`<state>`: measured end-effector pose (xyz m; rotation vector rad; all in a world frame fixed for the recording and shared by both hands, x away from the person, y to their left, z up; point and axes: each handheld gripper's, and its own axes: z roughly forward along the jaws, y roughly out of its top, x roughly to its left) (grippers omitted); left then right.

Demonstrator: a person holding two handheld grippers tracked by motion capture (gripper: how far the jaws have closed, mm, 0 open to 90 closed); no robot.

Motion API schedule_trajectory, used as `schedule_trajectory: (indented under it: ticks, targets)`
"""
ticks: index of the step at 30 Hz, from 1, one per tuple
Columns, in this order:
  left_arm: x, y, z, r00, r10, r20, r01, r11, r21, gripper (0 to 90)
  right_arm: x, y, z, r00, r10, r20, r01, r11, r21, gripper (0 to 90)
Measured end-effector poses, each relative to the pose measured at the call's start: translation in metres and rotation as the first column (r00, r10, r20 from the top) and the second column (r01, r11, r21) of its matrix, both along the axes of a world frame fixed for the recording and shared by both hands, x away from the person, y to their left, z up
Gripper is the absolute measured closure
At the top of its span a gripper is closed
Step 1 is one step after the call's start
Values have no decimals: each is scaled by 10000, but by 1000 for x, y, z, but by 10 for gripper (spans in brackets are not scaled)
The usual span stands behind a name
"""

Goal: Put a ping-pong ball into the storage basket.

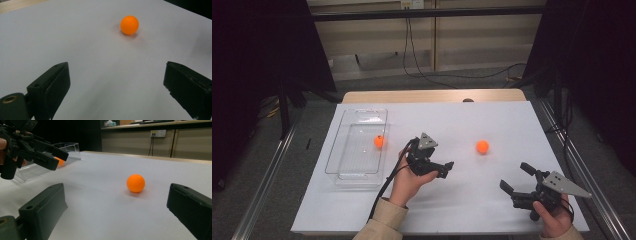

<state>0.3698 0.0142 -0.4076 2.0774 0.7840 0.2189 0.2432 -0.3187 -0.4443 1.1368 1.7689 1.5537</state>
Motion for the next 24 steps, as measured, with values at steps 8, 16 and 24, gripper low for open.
schedule_trajectory:
  ticks: [8,16,24]
  targets:
    - [-1,-7,-1,10000,-73,65,73,10000,4,71,0,1,0,10000,20,31,-19,10000,-66,17]
    - [-1,-12,-5,9998,-147,127,145,9997,178,71,0,2,0,10000,30,7,-30,10000,-68,16]
    - [-2,-18,-8,9993,-296,239,290,9993,243,71,0,2,-1,10000,70,-8,-70,9999,-134,16]
